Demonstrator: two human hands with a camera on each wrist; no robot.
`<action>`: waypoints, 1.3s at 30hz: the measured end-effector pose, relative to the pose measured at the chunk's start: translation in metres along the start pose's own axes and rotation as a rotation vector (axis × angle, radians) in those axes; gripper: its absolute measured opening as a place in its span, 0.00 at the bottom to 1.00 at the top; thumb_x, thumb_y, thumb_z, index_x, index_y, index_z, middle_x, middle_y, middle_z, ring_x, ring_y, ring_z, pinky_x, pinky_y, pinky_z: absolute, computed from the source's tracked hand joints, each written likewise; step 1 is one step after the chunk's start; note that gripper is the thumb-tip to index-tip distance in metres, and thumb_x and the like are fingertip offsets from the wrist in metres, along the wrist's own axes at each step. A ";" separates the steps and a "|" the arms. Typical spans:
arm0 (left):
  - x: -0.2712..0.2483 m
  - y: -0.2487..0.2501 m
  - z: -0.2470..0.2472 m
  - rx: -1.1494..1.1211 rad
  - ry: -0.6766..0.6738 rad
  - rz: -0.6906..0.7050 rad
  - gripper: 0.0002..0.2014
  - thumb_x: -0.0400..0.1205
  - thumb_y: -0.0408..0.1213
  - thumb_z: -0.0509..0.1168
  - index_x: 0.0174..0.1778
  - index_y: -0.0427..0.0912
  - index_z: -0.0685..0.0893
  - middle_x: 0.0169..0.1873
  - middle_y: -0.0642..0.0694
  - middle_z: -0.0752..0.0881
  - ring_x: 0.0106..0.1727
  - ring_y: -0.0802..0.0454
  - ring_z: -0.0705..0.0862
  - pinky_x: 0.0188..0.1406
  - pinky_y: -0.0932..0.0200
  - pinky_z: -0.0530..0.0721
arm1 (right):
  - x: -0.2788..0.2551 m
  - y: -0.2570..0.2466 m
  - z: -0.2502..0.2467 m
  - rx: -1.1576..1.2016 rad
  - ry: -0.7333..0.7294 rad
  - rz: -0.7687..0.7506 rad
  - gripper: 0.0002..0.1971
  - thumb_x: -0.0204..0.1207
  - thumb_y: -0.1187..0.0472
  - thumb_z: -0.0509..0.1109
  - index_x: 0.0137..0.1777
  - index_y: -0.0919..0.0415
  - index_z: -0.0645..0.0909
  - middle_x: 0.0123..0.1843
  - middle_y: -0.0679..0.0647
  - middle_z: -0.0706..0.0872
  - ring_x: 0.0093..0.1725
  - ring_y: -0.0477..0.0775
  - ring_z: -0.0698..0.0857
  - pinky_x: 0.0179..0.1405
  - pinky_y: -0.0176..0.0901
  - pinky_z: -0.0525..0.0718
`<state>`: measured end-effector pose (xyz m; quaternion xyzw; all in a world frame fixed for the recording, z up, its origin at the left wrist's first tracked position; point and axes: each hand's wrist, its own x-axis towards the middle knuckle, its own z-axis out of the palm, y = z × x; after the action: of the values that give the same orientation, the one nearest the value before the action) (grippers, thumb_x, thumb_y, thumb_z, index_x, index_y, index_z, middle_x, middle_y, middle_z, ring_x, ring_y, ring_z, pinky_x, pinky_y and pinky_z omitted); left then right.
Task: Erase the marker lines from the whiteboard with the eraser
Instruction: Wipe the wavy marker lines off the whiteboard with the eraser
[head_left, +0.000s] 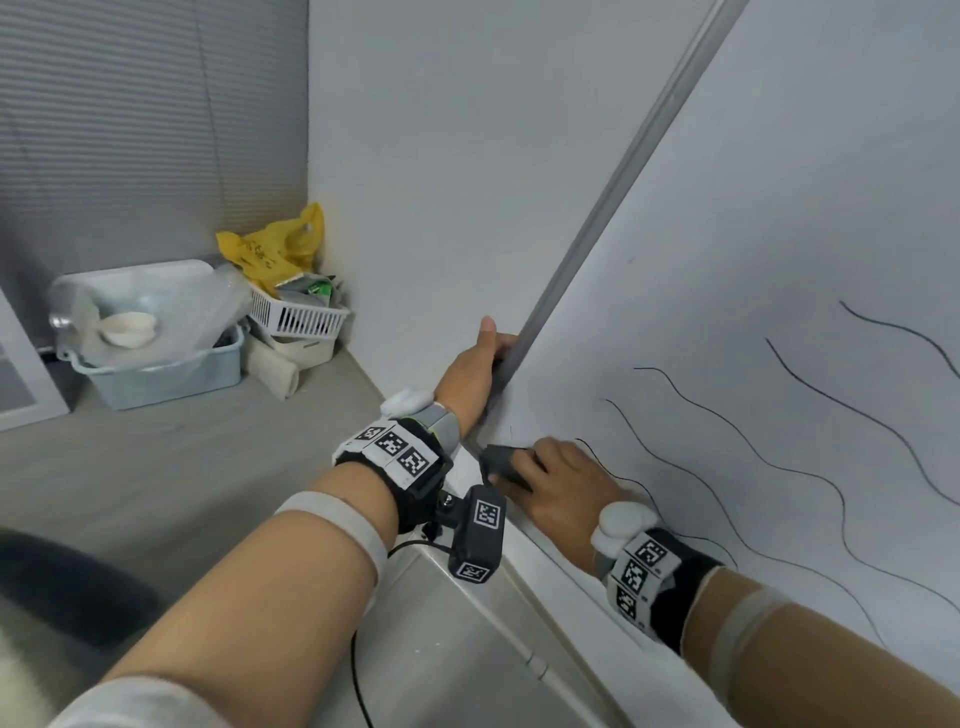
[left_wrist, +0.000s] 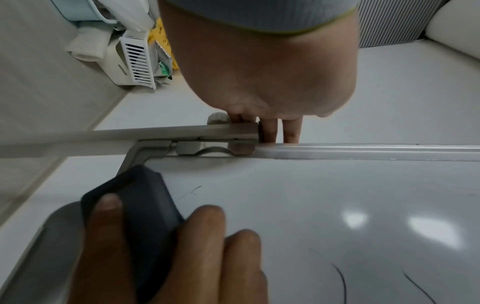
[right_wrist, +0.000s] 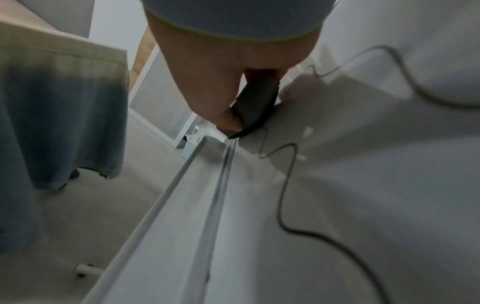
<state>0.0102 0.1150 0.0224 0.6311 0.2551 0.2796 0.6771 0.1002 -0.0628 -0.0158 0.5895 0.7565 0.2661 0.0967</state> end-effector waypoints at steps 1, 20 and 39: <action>0.000 0.000 0.000 0.010 0.006 0.008 0.32 0.89 0.60 0.36 0.51 0.58 0.88 0.56 0.51 0.91 0.61 0.52 0.87 0.67 0.54 0.78 | 0.000 0.000 0.001 0.003 0.011 -0.011 0.19 0.89 0.61 0.53 0.67 0.54 0.85 0.50 0.56 0.80 0.47 0.63 0.77 0.43 0.55 0.75; -0.002 0.029 0.003 0.146 0.064 -0.163 0.46 0.78 0.75 0.32 0.47 0.48 0.89 0.50 0.48 0.91 0.55 0.45 0.87 0.67 0.49 0.77 | 0.049 0.075 -0.125 -0.241 0.386 0.437 0.36 0.68 0.71 0.65 0.77 0.46 0.79 0.53 0.63 0.78 0.48 0.61 0.71 0.46 0.54 0.67; 0.009 0.083 0.036 -0.068 0.093 -0.045 0.34 0.86 0.66 0.39 0.56 0.50 0.86 0.52 0.44 0.91 0.56 0.44 0.88 0.69 0.42 0.80 | 0.006 0.096 -0.124 -0.184 0.395 0.386 0.37 0.67 0.69 0.71 0.77 0.43 0.79 0.52 0.61 0.78 0.47 0.61 0.71 0.44 0.54 0.70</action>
<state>0.0367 0.0994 0.1079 0.5883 0.2907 0.3016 0.6917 0.1221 -0.0772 0.1390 0.6480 0.6072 0.4568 -0.0520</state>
